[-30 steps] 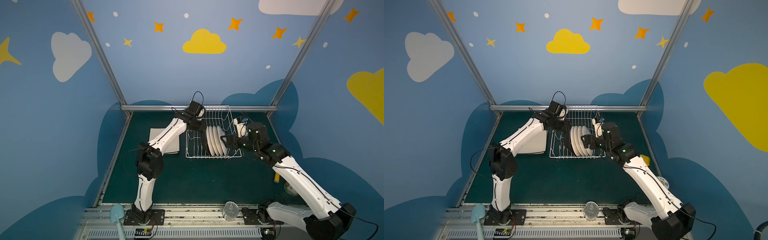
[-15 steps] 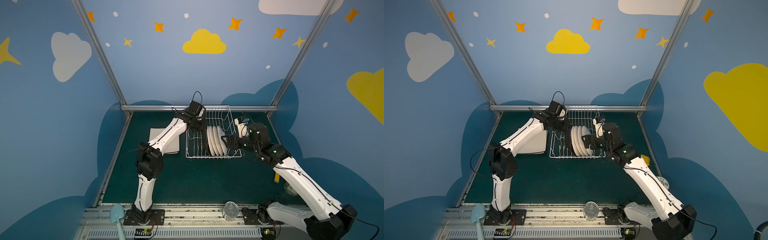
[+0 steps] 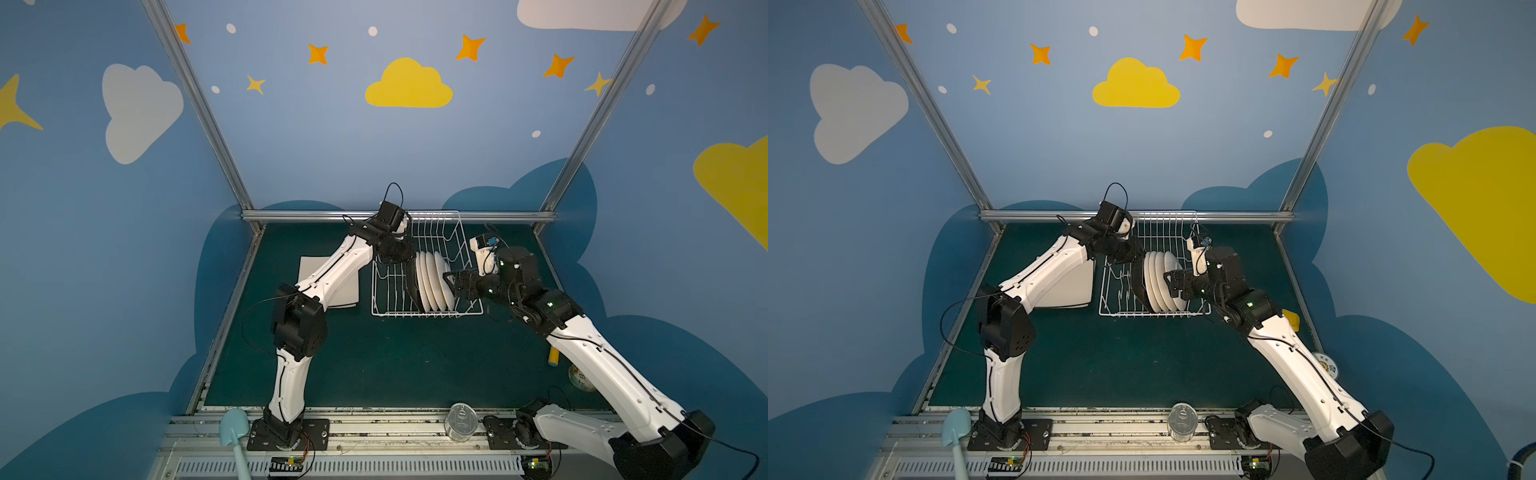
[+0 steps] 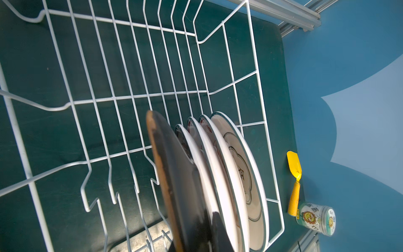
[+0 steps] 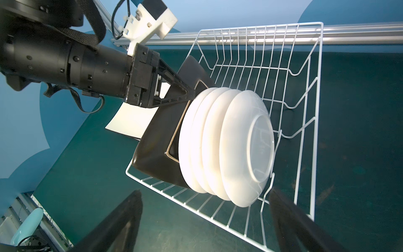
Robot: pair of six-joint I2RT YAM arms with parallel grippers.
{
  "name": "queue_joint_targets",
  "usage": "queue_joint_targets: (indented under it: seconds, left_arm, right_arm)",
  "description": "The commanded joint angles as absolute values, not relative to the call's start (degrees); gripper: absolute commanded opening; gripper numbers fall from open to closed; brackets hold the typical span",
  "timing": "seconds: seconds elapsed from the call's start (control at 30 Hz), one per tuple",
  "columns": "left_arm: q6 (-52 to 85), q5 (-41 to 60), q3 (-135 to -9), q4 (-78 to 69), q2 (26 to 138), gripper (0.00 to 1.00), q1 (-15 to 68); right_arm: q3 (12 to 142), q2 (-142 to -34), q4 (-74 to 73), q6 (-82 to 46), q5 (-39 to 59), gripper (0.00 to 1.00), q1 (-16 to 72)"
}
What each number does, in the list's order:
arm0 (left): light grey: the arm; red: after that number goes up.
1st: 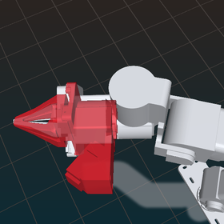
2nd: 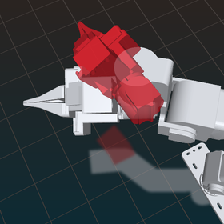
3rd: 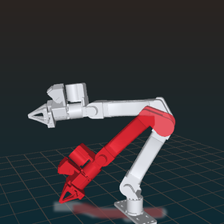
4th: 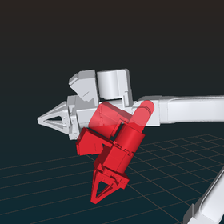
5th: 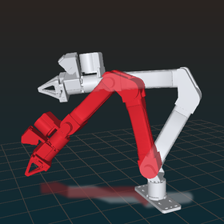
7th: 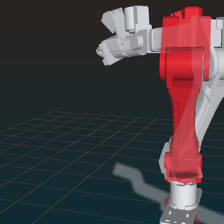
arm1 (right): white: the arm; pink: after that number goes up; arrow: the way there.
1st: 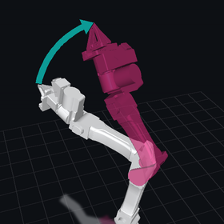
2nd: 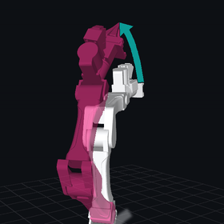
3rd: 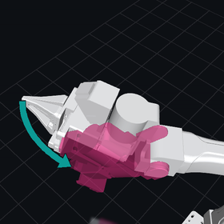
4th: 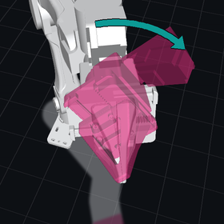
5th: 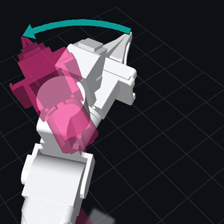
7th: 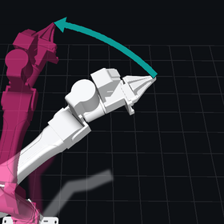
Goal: Unload the plates from the dish rack
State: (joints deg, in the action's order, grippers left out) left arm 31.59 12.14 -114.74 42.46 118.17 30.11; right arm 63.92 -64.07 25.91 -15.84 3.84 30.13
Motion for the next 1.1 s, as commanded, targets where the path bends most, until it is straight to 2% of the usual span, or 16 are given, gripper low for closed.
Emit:
queue_joint_targets:
  seconds: [0.0,0.4,0.97,1.07]
  left_arm:
    - [29.3,11.2,-115.7,47.1,114.4,0.03,29.3]
    - [30.1,11.7,-114.0,45.0,109.2,0.03,28.7]
    - [29.8,15.4,-107.2,44.9,112.5,0.03,27.7]
    - [29.6,15.7,-107.0,45.7,112.1,0.08,27.3]
  right_arm:
    - [64.2,-63.5,25.0,-16.4,3.3,0.90,30.0]
    - [64.2,-63.6,24.6,-16.9,3.6,0.90,29.9]
    - [64.8,-64.0,25.0,-16.9,3.8,0.90,29.9]
    - [64.6,-64.1,24.9,-16.9,3.8,0.90,29.9]
